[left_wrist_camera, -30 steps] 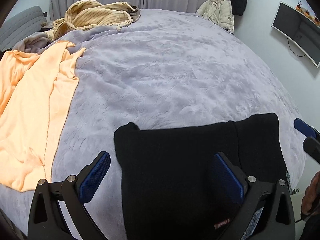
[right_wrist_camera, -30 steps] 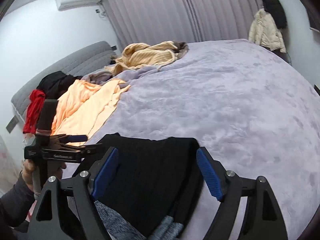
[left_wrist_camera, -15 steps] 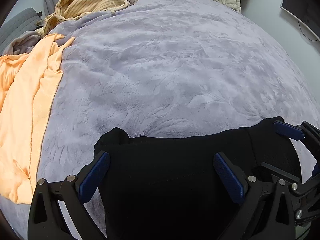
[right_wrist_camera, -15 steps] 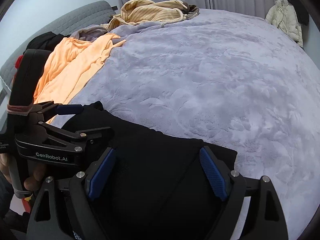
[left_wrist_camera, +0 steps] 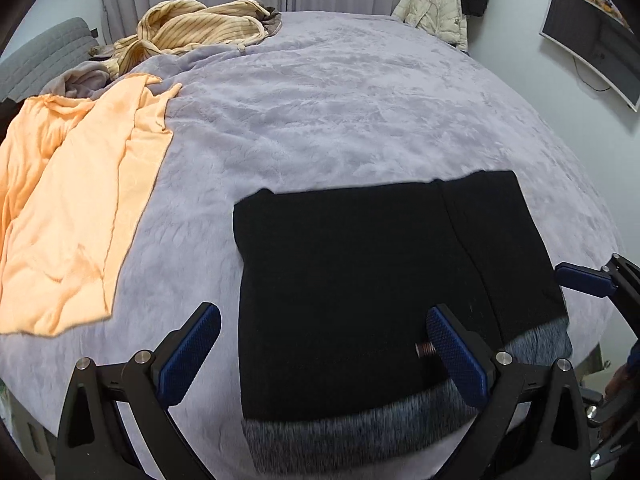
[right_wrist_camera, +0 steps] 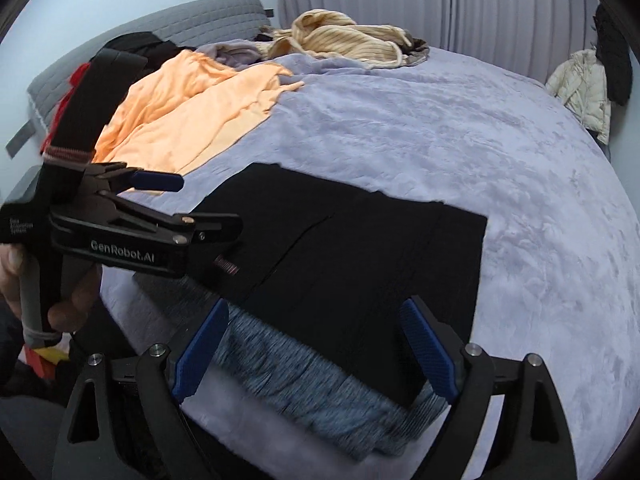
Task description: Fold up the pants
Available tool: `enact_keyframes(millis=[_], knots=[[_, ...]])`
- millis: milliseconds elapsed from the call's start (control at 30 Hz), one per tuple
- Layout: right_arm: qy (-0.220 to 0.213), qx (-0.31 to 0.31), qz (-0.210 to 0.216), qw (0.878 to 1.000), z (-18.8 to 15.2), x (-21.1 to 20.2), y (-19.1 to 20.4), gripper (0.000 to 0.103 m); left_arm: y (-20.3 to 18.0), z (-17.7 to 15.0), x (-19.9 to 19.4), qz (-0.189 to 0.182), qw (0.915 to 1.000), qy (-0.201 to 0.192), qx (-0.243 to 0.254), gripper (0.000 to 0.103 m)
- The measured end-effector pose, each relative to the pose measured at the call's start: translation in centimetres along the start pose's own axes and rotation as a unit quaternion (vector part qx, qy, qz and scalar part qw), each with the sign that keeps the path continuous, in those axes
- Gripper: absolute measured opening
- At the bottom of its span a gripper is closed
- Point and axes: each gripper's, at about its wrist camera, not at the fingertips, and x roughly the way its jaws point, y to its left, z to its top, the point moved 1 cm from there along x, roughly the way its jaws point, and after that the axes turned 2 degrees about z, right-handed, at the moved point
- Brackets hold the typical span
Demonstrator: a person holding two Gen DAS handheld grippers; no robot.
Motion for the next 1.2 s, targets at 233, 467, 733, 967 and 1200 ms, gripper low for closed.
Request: enact_keyframes(millis=[233,467,733,967,1200], knots=[[0.029,-0.05,-0.019,0.998,-3.7,2.8,1.7,0.103,2.1,-2.5,3.3,-0.051,0.9957,0.058,-0.051,0.103],[0.017,-0.053,-0.008,0.998,-1.2,0.2,1.7,0.103,1.7,-2.5,3.5,-0.049,0.9961,0.054,-0.049,0.103],[-0.006,0.062,-0.115,0.991,4.7,3.3,-3.8,0.103,1.5,-2.6,3.4,-0.044,0.9962,0.053,-0.053,0.103],[0.043,0.017,-0.123,0.991,3.4,7.7,-3.5,0.103,1.7,-2.4,3.0,-0.041,0.9964,0.056,-0.048,0.103],[0.029,0.106,-0.127,0.986,1.6,3.1,-6.3,0.103,2.8,1.1,0.2,-0.001,0.9982,-0.004,-0.059,0.103]])
